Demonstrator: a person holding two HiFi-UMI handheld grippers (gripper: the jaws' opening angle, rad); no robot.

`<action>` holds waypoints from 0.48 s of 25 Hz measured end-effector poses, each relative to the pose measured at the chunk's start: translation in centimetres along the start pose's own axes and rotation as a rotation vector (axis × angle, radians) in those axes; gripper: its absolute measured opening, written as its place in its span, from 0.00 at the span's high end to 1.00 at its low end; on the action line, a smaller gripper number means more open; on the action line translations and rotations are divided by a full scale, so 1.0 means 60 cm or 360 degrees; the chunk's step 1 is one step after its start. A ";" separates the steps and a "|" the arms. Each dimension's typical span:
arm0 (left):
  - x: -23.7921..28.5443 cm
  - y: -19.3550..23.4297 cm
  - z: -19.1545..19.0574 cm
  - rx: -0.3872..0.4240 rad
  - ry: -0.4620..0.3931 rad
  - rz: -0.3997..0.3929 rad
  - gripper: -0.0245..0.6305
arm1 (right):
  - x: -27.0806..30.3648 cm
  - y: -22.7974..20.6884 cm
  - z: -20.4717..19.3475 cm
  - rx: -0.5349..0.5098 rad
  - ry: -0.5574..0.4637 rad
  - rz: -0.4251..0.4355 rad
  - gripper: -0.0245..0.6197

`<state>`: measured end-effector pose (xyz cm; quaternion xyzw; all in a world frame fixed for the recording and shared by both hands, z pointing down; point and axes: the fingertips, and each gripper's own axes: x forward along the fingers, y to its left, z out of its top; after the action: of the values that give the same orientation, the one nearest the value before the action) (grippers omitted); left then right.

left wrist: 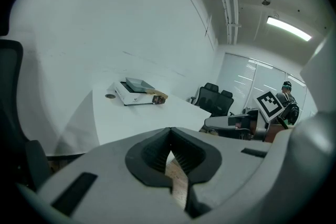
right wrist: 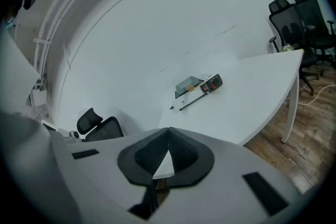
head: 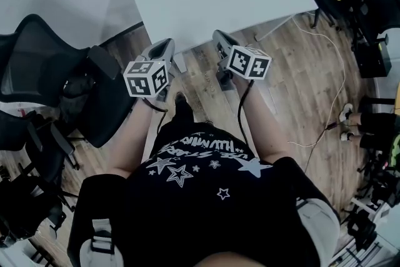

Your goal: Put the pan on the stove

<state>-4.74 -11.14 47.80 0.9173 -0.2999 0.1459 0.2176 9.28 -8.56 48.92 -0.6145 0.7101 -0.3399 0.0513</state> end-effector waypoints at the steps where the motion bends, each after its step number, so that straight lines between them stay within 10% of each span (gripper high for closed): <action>1: -0.006 -0.007 -0.004 0.0000 -0.0004 0.0007 0.95 | -0.008 0.002 -0.004 -0.0004 0.0001 0.0009 0.95; 12: -0.084 -0.080 -0.055 -0.0029 -0.0069 0.0087 0.95 | -0.108 0.022 -0.046 -0.0052 0.0013 0.0064 0.95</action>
<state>-6.18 -3.58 47.15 0.9096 -0.3308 0.1292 0.2154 8.38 -1.50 48.04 -0.5995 0.7280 -0.3296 0.0451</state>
